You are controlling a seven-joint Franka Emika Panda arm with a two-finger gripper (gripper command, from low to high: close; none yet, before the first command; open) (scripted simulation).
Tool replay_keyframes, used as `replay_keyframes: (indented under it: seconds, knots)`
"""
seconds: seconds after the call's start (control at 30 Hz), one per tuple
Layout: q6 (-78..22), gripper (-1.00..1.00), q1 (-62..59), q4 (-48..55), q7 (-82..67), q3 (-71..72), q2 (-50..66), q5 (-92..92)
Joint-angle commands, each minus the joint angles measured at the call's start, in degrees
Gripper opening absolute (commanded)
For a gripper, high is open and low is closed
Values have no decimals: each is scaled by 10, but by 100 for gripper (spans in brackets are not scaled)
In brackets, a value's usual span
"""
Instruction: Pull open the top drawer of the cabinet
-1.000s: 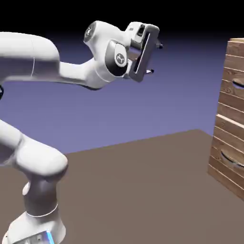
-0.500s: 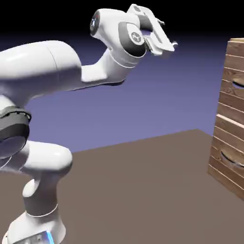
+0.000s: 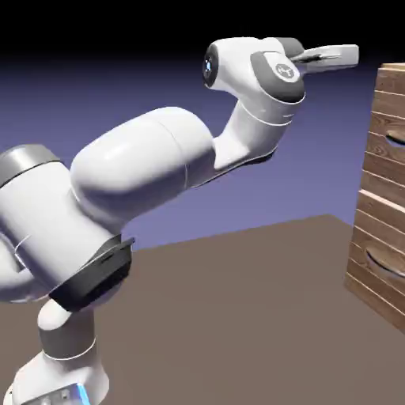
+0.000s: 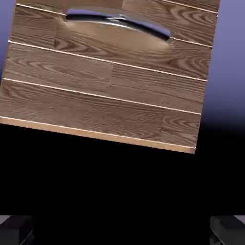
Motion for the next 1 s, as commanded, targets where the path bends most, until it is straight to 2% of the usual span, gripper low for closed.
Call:
replay_keyframes:
  seconds: [0.0, 0.6, 0.67, 0.9, 0.93, 0.97]
  knots:
    - [-3, 0, 14, 9, -25, -11, -5, -21]
    - [-54, 0, 273, 163, -473, -212, -99, -390]
    - [-55, 0, 281, 167, -486, -218, -102, -400]
    - [-16, 0, 380, 304, -530, -250, -115, -381]
    - [-16, -100, 380, 304, -530, -250, -115, -381]
    - [-16, -100, 380, 304, -530, -250, -115, -381]
